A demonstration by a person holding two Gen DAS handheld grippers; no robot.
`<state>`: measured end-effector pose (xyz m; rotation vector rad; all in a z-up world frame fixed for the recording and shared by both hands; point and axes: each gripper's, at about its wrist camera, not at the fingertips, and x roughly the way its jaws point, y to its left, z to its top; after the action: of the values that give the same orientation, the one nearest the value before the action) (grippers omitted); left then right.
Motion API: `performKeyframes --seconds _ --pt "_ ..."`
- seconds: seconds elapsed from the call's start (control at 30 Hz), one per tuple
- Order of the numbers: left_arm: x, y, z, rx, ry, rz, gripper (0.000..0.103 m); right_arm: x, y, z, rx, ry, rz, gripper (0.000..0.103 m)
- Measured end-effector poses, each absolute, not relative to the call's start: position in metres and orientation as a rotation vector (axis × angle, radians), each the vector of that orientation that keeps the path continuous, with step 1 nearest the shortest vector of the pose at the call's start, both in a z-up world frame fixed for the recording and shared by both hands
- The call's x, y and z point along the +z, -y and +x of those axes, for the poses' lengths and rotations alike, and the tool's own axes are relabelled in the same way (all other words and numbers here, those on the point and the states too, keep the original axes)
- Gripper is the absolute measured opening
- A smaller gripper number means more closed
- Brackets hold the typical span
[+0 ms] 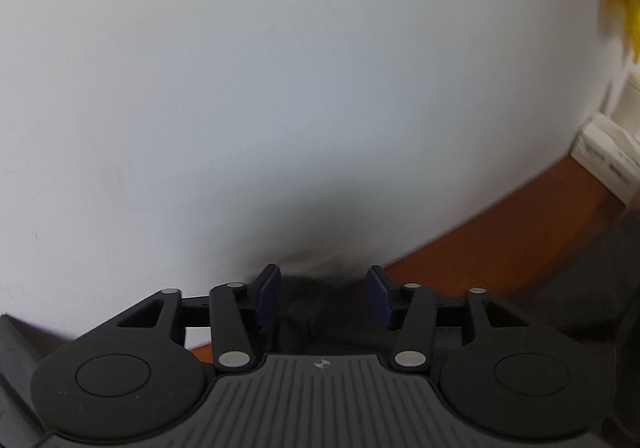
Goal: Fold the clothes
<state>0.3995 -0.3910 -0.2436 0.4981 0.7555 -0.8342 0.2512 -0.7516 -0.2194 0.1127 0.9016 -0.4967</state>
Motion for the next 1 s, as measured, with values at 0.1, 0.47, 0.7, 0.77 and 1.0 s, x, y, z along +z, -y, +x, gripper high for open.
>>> performKeyframes --seconds 0.1,0.47,0.7,0.77,1.0 --pt "-0.249 0.374 0.382 -0.855 -0.777 0.512 0.055 -0.222 0.740 0.243 -0.478 -0.921 0.121 0.051" --pt "-0.248 0.324 0.322 -0.870 -0.832 0.536 0.063 -0.217 0.684 0.194 -0.457 -0.964 0.174 0.060" --pt "-0.229 0.283 0.295 -0.862 -0.870 0.545 0.063 -0.211 0.643 0.154 -0.463 -0.974 0.209 0.062" --pt "-0.228 0.271 0.285 -0.856 -0.880 0.540 0.063 -0.210 0.634 0.146 -0.466 -0.976 0.215 0.064" --pt "-0.243 0.234 0.267 -0.827 -0.931 0.532 0.064 -0.211 0.602 0.110 -0.496 -0.983 0.260 0.065"
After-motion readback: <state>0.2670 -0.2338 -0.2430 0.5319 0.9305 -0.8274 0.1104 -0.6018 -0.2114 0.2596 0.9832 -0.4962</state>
